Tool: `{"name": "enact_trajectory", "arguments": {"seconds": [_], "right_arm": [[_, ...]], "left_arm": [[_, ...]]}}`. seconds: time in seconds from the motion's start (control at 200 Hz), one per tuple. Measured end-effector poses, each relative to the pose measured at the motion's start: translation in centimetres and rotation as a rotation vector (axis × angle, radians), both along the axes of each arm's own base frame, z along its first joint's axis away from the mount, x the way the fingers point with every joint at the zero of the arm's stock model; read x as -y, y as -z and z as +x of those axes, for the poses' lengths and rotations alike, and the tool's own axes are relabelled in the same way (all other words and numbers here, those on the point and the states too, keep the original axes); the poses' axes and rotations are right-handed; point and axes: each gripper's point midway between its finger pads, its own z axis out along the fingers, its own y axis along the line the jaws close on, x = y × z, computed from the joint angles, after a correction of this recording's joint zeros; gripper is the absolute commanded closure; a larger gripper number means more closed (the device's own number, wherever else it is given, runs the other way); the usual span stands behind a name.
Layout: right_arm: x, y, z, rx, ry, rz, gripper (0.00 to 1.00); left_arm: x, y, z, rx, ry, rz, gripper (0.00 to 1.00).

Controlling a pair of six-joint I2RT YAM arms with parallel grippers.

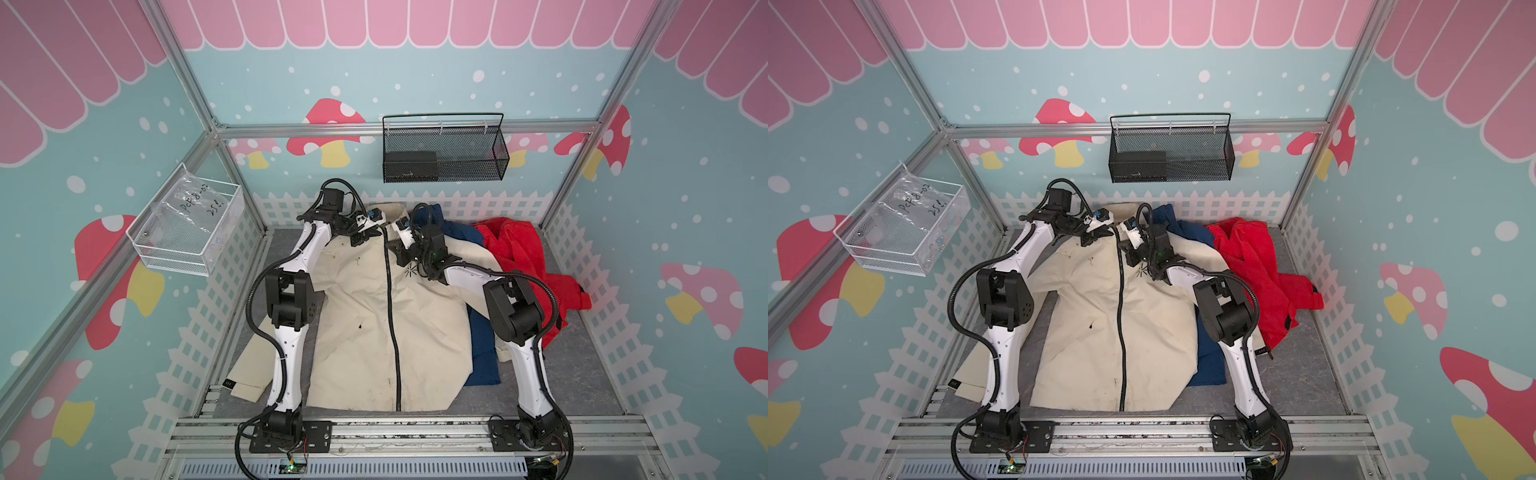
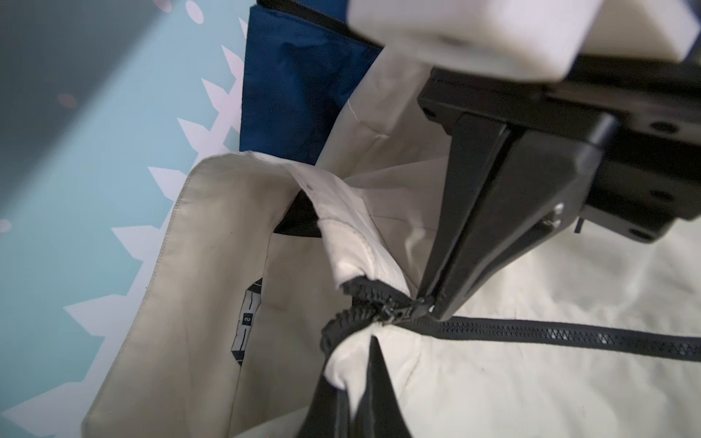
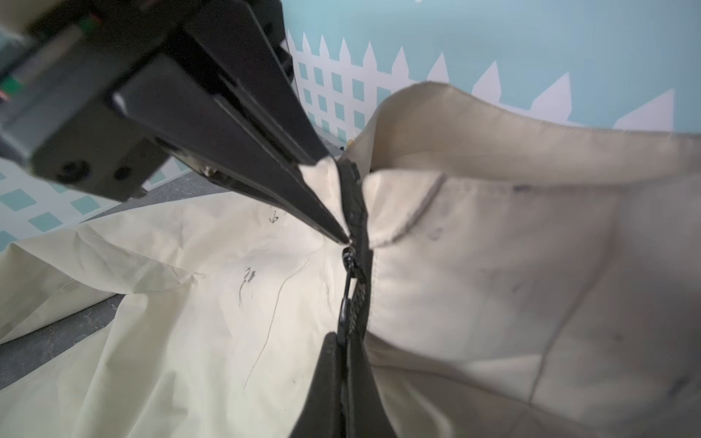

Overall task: Unzip the jacket
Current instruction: Unzip the zipper on the jacket.

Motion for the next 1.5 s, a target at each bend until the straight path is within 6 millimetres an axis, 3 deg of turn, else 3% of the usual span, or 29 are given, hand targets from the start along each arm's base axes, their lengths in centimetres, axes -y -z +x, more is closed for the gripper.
{"name": "enact_trajectory", "arguments": {"seconds": [0.205,0.771,1.146,1.501], "right_arm": [[0.5,1.5,-0.9,-0.052,0.011,0.006,1.0],[1.0,1.2,-2.9,-0.125,0.017,0.078,1.0],[0.8,1.3,-3.4,-0.142,-0.013,0.087,1.0],[1.0,3.0,-4.8,-0.213,-0.049,0.072,1.0]], "left_arm": [[0.1,0.5,-0.3,-0.022,0.001,0.001,1.0],[1.1,1.2,-0.5,-0.127,-0.079,-0.051,1.0],[1.1,-1.1,0.6,-0.137,-0.18,-0.153,1.0],[0.7,-2.7,1.8,-0.124,-0.265,-0.2,1.0]]}}
